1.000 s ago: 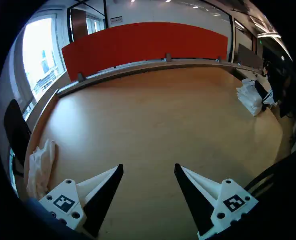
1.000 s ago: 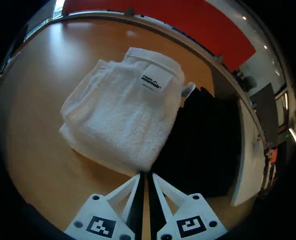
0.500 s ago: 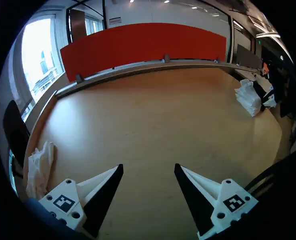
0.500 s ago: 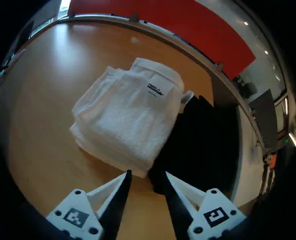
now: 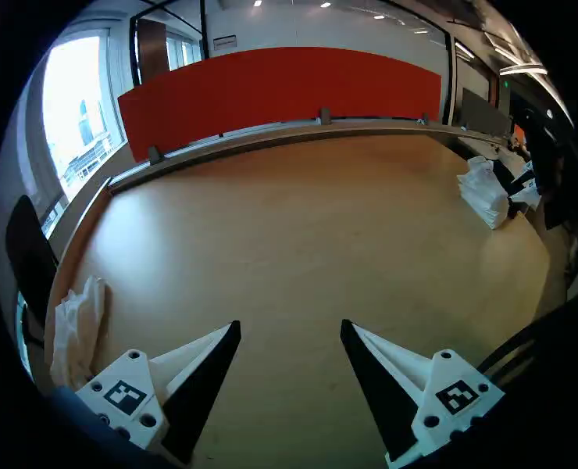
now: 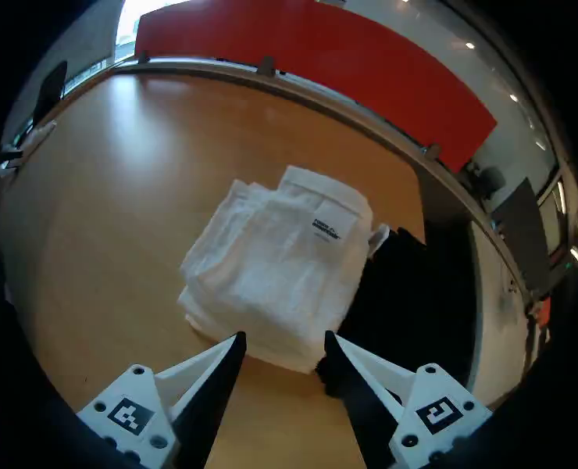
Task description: Fold towel
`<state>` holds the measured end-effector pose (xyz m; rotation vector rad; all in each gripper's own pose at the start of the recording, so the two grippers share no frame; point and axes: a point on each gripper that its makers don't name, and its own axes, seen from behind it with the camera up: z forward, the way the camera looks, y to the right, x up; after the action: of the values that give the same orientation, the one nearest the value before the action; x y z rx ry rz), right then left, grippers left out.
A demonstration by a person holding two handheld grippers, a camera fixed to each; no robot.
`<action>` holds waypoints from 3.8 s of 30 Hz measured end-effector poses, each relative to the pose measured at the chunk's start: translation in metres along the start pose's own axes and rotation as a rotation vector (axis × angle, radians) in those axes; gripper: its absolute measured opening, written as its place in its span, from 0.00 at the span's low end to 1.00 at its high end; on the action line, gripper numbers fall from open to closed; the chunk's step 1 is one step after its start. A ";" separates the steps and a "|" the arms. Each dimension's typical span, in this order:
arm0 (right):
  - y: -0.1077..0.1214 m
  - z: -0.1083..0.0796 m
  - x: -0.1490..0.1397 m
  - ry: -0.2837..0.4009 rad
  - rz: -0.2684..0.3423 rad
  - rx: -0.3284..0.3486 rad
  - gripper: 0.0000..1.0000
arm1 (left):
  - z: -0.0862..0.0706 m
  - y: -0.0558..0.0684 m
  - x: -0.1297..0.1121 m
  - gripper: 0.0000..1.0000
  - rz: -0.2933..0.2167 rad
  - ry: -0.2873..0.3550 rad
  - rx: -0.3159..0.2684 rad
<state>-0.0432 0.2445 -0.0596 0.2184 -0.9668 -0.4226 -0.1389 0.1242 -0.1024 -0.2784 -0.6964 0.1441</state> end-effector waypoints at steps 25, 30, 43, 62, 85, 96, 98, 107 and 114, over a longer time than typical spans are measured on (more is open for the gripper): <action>-0.045 0.016 0.044 0.079 0.235 0.073 0.77 | -0.007 -0.008 -0.004 0.95 -0.014 0.006 0.013; -0.050 0.019 0.045 0.079 0.239 0.075 0.76 | -0.006 -0.006 -0.003 0.95 -0.013 0.007 0.010; -0.066 0.028 0.048 0.076 0.227 0.089 0.51 | -0.007 -0.008 -0.005 0.95 -0.018 0.005 0.013; -0.074 0.030 0.049 0.075 0.215 0.109 0.05 | -0.007 -0.009 -0.007 0.95 -0.021 0.003 0.013; -0.083 0.016 0.049 0.089 0.209 0.147 0.33 | -0.005 -0.011 -0.006 0.95 -0.019 0.002 0.013; -0.072 0.011 0.062 0.121 0.207 0.129 0.85 | -0.003 -0.010 -0.004 0.95 -0.021 0.002 0.012; -0.071 0.010 0.063 0.123 0.207 0.128 0.85 | -0.003 -0.009 -0.003 0.95 -0.022 0.004 0.011; -0.061 0.010 0.067 0.132 0.220 0.106 0.85 | -0.002 -0.007 -0.002 0.95 -0.022 0.005 0.011; -0.040 0.009 0.079 0.155 0.248 0.060 0.88 | -0.001 -0.008 -0.001 0.95 -0.023 0.004 0.011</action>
<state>-0.0215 0.1740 -0.0093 0.1803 -0.8422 -0.1472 -0.1391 0.1164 -0.1017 -0.2599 -0.6943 0.1259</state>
